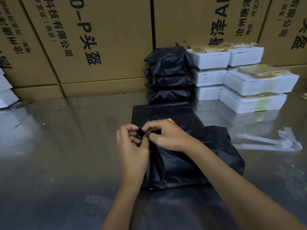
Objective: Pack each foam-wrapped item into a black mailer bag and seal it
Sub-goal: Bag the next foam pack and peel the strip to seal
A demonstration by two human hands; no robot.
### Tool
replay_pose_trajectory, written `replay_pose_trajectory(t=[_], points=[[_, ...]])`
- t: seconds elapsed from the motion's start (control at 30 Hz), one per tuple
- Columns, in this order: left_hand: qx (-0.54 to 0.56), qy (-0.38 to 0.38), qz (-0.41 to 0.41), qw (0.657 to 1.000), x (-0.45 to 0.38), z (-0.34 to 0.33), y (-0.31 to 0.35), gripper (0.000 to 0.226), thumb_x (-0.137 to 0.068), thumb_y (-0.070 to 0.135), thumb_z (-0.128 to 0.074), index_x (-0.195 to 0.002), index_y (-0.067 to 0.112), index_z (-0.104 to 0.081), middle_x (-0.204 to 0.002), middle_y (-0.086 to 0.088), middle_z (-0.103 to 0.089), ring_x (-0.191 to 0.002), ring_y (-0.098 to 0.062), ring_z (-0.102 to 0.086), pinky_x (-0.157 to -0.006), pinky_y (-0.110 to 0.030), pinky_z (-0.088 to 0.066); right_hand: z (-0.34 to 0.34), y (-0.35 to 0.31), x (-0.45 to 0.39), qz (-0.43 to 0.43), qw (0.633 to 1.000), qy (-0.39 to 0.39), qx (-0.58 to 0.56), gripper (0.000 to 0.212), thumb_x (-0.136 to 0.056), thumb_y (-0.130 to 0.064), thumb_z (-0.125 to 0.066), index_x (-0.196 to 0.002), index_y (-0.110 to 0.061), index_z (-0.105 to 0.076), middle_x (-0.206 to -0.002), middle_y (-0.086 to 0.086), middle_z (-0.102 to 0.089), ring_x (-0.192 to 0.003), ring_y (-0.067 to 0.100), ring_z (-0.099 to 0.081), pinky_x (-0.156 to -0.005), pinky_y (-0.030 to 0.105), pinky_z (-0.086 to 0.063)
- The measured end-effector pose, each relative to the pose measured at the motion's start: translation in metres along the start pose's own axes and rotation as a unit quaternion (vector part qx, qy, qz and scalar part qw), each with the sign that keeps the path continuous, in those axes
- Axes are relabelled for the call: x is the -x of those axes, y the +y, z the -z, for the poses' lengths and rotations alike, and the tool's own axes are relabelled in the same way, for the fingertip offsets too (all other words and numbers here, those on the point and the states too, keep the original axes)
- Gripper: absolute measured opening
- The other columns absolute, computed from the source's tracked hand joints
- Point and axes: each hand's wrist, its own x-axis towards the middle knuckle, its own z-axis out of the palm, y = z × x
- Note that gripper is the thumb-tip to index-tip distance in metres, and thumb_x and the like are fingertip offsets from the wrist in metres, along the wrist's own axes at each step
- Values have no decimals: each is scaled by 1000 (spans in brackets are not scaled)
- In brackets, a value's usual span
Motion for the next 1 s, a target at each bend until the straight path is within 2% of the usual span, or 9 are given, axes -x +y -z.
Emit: replay_pose_trajectory(t=[0.13,0.27,0.37,0.5,0.7,0.8,0.87,0.93,1.0], points=[[-18,-1,-19,1000,1,0,-1,36,-83,-4,-70,-82,28,-53,-91,6,-52,-70,-7,-54,-66,-12,-45,1,1,-1,-3,1000,3,-10,29,-86,-8,-54,-99,-23,-74,-96,-8,-76,-105,9,-66,-109,40,-42],[-25,-3,-37,999,1,0,-1,38,-81,-13,-64,-75,23,-51,-86,5,-49,-70,-7,-51,-66,-13,-42,1,1,-1,-4,1000,3,-20,19,-88,-18,-59,-99,-23,-74,-100,-8,-75,-105,9,-66,-110,42,-40],[-50,-9,-64,997,1,2,-4,36,-80,-13,-65,-73,19,-49,-84,6,-47,-71,-8,-50,-65,-13,-40,2,2,0,-13,1000,-8,4,23,-89,-19,-58,-102,-29,-74,-101,-10,-73,-111,13,-59,-112,41,-37],[-104,-12,-114,988,2,4,-6,36,-81,-3,-69,-74,21,-43,-81,11,-44,-75,-8,-49,-66,-10,-38,2,3,0,-21,998,-36,47,29,-89,-16,-55,-101,-38,-71,-102,-6,-69,-113,21,-48,-111,41,-34],[-117,-5,-99,988,0,6,-11,31,-81,10,-69,-75,21,-40,-80,8,-44,-75,-13,-49,-65,-13,-37,4,3,0,-4,999,-28,-27,23,-84,-4,-58,-93,-24,-67,-96,-6,-75,-106,15,-65,-115,47,-31],[-101,-6,-82,991,0,5,-12,28,-83,11,-70,-76,23,-46,-79,9,-48,-75,-13,-50,-66,-11,-38,5,3,0,-13,996,-9,-83,17,-86,-5,-61,-94,-19,-68,-94,0,-76,-99,19,-67,-105,48,-45],[-98,-10,-74,992,-1,5,-12,24,-83,10,-72,-77,21,-52,-79,9,-52,-73,-11,-51,-65,-12,-39,6,4,0,-19,994,6,-111,16,-88,-8,-60,-91,-21,-70,-87,-3,-75,-89,11,-67,-93,39,-51],[-99,-16,-64,993,-1,5,-13,21,-83,9,-73,-77,20,-56,-77,9,-55,-70,-12,-52,-63,-15,-40,5,2,0,-22,992,15,-122,19,-89,-14,-57,-85,-25,-72,-74,-6,-70,-73,2,-61,-81,30,-47],[-101,-17,-62,993,-1,5,-12,20,-84,9,-72,-77,21,-57,-76,9,-56,-69,-12,-52,-62,-17,-41,4,1,0,-23,991,24,-131,21,-90,-21,-55,-83,-24,-74,-79,1,-71,-76,10,-62,-83,33,-49]])
